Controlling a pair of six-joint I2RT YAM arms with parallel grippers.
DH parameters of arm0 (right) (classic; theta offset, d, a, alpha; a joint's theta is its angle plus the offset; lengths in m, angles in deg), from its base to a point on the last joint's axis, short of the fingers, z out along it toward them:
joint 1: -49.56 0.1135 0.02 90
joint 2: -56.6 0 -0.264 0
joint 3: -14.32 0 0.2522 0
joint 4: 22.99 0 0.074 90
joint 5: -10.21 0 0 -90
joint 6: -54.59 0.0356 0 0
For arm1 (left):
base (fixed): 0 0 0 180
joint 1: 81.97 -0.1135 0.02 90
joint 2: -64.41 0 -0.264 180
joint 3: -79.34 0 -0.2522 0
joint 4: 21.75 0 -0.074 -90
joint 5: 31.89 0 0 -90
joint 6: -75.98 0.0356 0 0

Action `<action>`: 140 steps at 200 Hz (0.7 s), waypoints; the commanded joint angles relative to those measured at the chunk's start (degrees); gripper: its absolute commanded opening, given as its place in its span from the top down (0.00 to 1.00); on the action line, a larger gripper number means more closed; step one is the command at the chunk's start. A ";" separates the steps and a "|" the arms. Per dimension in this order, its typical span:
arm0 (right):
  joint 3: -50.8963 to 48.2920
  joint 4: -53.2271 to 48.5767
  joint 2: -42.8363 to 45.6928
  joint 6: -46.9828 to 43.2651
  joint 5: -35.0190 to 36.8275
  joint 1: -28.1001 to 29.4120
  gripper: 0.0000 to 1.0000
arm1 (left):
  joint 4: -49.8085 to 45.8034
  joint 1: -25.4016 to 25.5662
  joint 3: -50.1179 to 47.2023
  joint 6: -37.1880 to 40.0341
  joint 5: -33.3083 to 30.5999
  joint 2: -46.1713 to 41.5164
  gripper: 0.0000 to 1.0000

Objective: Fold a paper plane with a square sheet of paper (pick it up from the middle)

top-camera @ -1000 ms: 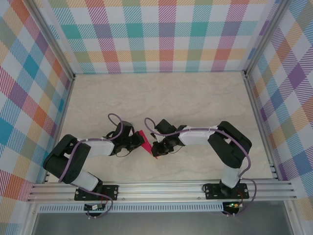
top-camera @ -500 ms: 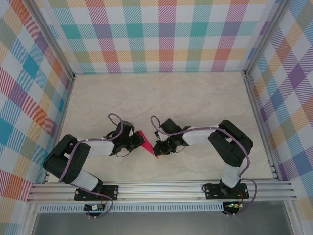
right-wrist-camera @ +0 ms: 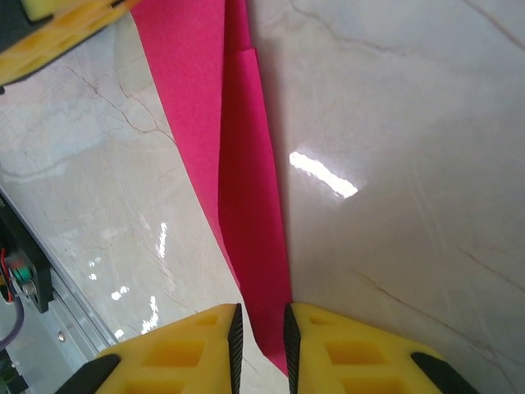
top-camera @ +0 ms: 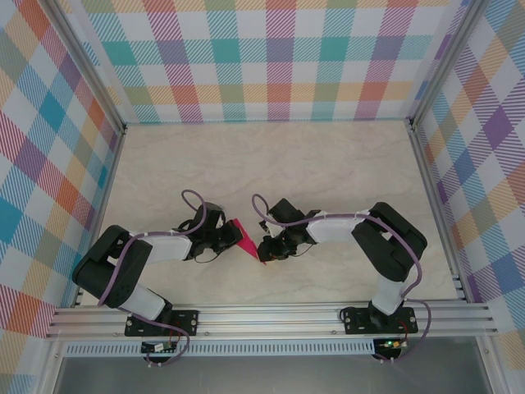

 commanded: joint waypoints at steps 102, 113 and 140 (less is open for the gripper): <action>1.32 -7.71 -5.45 0.98 3.89 0.17 0.90 | -6.23 0.21 -0.54 1.73 -1.70 1.33 1.00; 1.23 -8.30 -5.54 0.94 4.22 0.17 0.90 | -6.33 0.21 -0.46 1.80 -1.70 1.33 1.00; 1.42 -9.31 -3.01 0.73 7.28 0.17 0.89 | -6.50 0.21 -0.23 1.88 -1.87 1.33 1.00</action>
